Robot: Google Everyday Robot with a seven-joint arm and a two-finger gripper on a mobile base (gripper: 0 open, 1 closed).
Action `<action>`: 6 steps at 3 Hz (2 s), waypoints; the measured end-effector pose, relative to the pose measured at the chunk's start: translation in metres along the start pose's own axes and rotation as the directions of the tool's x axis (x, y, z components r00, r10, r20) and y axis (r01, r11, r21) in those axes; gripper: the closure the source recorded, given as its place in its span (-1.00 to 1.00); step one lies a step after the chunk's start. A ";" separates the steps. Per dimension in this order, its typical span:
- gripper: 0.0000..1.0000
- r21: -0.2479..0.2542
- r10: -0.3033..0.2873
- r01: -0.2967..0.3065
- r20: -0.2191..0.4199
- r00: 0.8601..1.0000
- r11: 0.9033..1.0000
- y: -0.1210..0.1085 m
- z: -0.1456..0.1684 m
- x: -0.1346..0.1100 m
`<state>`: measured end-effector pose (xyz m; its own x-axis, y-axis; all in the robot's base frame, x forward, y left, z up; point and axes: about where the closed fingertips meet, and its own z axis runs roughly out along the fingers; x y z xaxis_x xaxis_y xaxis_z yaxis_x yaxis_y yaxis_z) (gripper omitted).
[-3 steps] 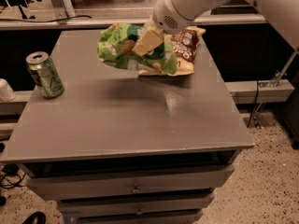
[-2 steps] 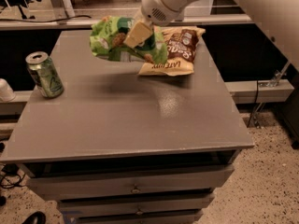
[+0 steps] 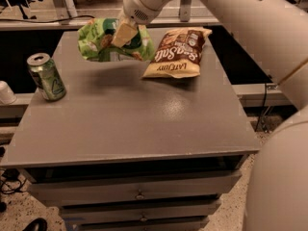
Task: Move green rice chip bag near green can
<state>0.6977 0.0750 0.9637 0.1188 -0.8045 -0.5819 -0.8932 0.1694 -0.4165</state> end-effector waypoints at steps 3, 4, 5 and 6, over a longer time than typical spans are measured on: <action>1.00 -0.087 -0.113 0.113 0.001 0.994 0.990 0.011 0.063 -0.015; 1.00 -0.112 -0.142 0.142 0.014 0.990 0.983 0.019 0.074 -0.021; 1.00 -0.141 -0.164 0.166 0.025 0.986 0.976 0.030 0.084 -0.027; 1.00 -0.171 -0.177 0.180 0.034 0.984 0.969 0.041 0.093 -0.030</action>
Offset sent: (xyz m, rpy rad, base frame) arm 0.0167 0.0567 -0.0398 -0.0721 -0.0027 0.1431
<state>0.6976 0.1590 0.8986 0.2898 -0.8021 -0.5222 -0.9178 -0.0782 -0.3893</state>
